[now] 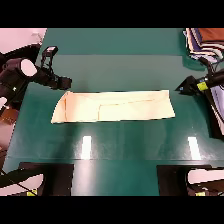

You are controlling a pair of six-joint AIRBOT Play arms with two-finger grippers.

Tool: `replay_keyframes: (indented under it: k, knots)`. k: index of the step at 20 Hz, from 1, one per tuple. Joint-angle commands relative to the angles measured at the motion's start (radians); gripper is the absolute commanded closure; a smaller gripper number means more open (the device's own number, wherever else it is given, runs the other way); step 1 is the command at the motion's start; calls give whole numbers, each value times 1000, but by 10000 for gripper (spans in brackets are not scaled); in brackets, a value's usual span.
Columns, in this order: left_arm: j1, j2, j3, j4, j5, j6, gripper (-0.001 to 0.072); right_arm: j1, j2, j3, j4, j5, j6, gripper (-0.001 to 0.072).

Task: Fold the shirts.

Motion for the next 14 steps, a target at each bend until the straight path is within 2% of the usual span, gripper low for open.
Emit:
replay_keyframes:
  k: [1, 3, 5, 8, 11, 13, 14]
  knots:
    - [-1, -6, 25, -85, -67, 10, 661, -99, -10, -109, 27, 21, -31, 135]
    - [-1, -8, 25, -174, -51, 26, 661, -124, -40, -180, 53, -3, -37, 136]
    - [-2, -11, 24, -250, -21, 32, 681, -116, -76, -232, 110, -25, -93, 138]
    - [-2, -12, 25, -284, -4, 28, 681, -54, -110, -256, 161, -71, -127, 140]
    - [-9, -12, 25, -309, 35, 23, 681, 22, -120, -223, 160, -143, -129, 271]
    - [-50, -12, 25, -307, 107, 24, 682, 59, -120, -194, 161, -160, -129, 458]
    - [-79, -16, 25, -306, 144, 24, 682, 79, -120, -180, 160, -156, -130, 582]
